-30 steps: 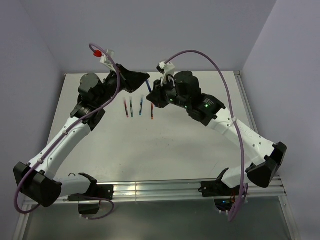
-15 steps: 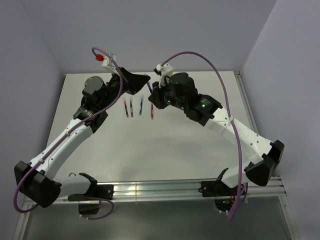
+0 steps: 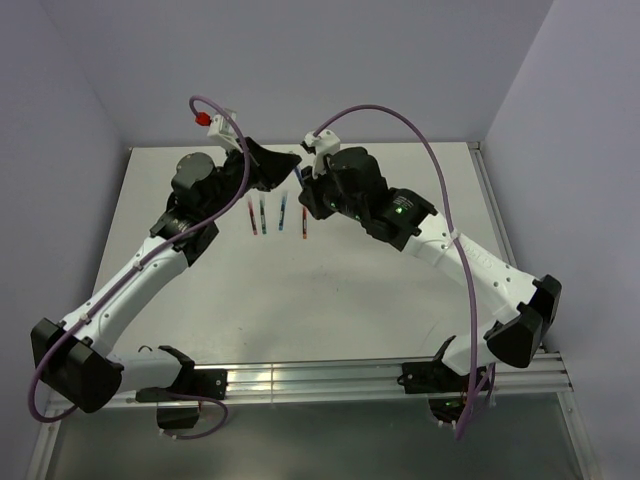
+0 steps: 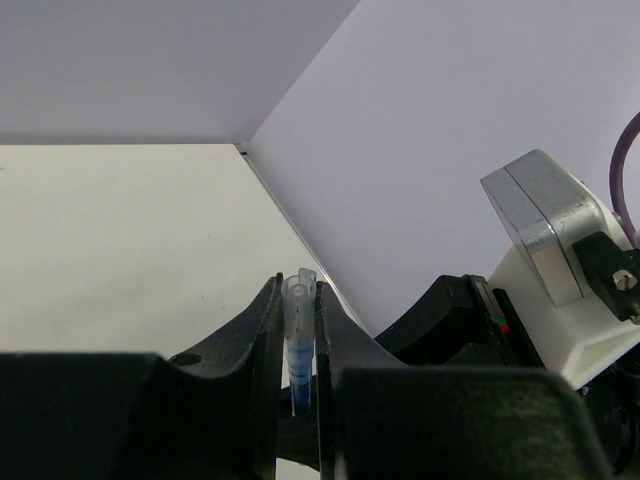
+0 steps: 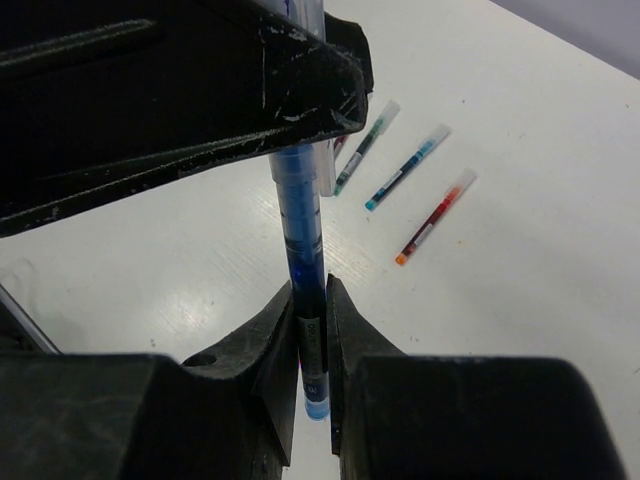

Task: Insert the pens into the pen caps
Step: Press the pen cap onto the pen.

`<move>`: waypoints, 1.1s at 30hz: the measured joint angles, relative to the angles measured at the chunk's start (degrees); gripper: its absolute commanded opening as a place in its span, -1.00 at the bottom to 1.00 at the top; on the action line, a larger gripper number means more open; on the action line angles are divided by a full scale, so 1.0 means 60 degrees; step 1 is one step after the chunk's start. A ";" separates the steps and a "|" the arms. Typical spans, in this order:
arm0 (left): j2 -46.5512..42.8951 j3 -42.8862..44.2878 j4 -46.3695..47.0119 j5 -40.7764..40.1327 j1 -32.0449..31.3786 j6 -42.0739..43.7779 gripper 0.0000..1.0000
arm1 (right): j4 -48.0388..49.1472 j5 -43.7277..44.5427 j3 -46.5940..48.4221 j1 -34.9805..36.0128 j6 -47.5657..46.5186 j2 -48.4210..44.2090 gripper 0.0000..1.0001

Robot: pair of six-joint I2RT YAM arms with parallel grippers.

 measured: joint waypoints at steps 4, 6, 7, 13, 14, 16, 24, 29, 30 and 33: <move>-0.0080 -0.0044 0.0127 0.0233 0.0004 0.0244 -0.99 | 0.0000 -0.0208 0.0004 -0.0007 0.0011 -0.0004 -1.00; -0.0106 -0.0087 0.0237 0.0404 0.0004 0.0335 -0.99 | -0.0018 -0.0372 0.0004 -0.0044 0.0047 -0.0036 -1.00; -0.0117 -0.0113 0.0310 0.0492 0.0011 0.0393 -0.99 | -0.0022 -0.0466 0.0004 -0.0073 0.0066 -0.0058 -1.00; -0.0127 -0.0222 0.0732 0.1075 0.0033 0.0543 -0.99 | -0.0197 -0.1158 0.0004 -0.0266 0.0251 -0.0204 -1.00; -0.0127 -0.0237 0.0750 0.1140 0.0036 0.0572 -0.99 | -0.0237 -0.1231 0.0004 -0.0280 0.0270 -0.0219 -1.00; -0.0127 -0.0248 0.0747 0.1249 0.0055 0.0605 -0.99 | -0.0313 -0.1341 0.0004 -0.0302 0.0306 -0.0233 -1.00; 0.0102 0.0237 0.0229 0.1683 0.0419 0.0415 -0.99 | -0.0204 -0.1756 0.0004 -0.0426 0.0503 -0.0237 -0.46; 0.0856 0.1067 -0.1056 0.2098 0.0576 0.0430 -0.99 | 0.0882 -0.1413 0.0073 -0.0772 0.0637 -0.0313 -0.14; 0.1005 0.1166 -0.1319 0.2106 0.0586 0.0444 -0.99 | 0.0998 -0.1370 0.0076 -0.0809 0.0623 -0.0372 -0.08; 0.1472 0.1541 -0.2178 0.2004 0.0652 0.0535 -0.99 | 0.1180 -0.1195 0.0084 -0.0903 0.0616 -0.0641 -0.03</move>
